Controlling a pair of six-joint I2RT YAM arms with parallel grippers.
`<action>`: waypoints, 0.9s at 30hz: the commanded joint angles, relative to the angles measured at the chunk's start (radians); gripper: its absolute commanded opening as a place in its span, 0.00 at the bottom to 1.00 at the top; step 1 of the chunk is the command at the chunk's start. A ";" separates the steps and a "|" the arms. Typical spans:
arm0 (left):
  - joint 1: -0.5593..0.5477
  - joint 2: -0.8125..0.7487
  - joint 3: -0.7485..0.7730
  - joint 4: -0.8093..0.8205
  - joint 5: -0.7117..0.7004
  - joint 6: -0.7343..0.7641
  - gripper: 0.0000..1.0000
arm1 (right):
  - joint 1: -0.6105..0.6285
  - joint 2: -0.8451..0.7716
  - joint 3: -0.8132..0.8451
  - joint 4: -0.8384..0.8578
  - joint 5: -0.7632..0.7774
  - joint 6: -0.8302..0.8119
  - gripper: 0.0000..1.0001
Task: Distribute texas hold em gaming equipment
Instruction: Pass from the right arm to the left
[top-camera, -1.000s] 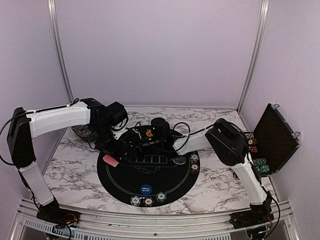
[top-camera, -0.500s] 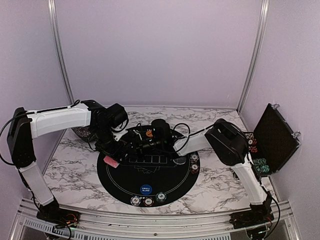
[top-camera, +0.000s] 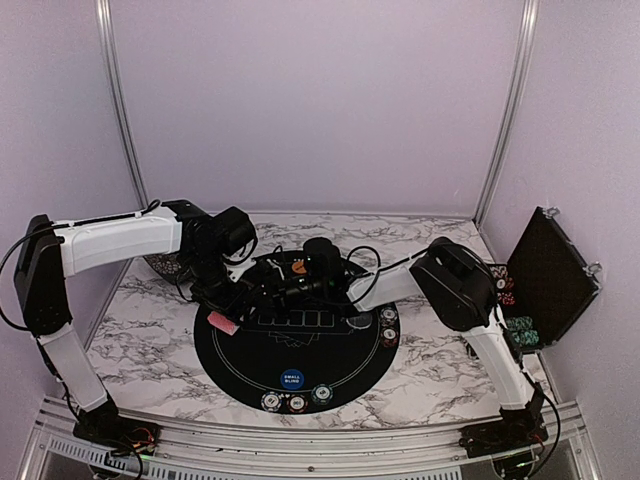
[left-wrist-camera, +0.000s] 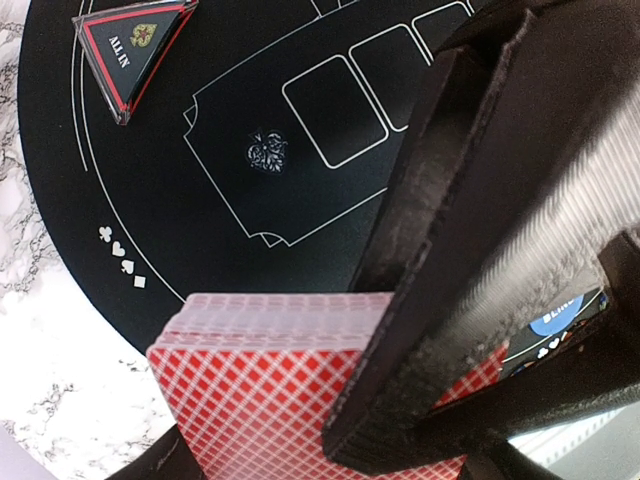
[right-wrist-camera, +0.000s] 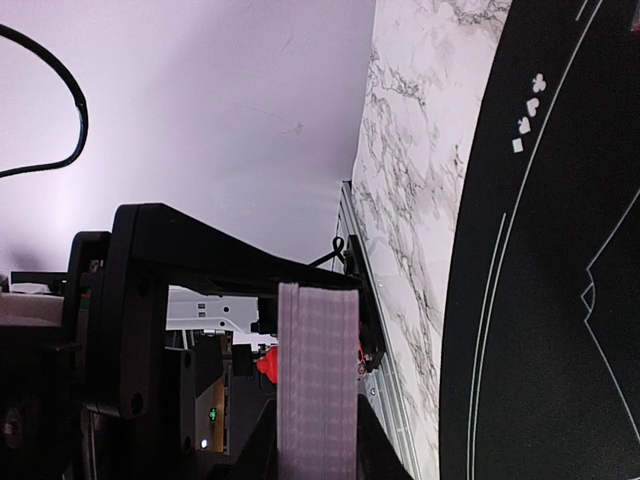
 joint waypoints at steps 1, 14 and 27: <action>-0.004 -0.004 -0.008 0.015 0.009 0.003 0.78 | -0.007 -0.057 0.002 0.062 0.003 0.004 0.00; -0.004 -0.013 -0.008 0.027 0.016 0.001 0.62 | -0.009 -0.065 -0.018 0.083 0.008 0.012 0.00; -0.004 -0.021 0.001 0.026 0.030 0.014 0.56 | -0.012 -0.077 -0.038 0.074 0.017 -0.015 0.07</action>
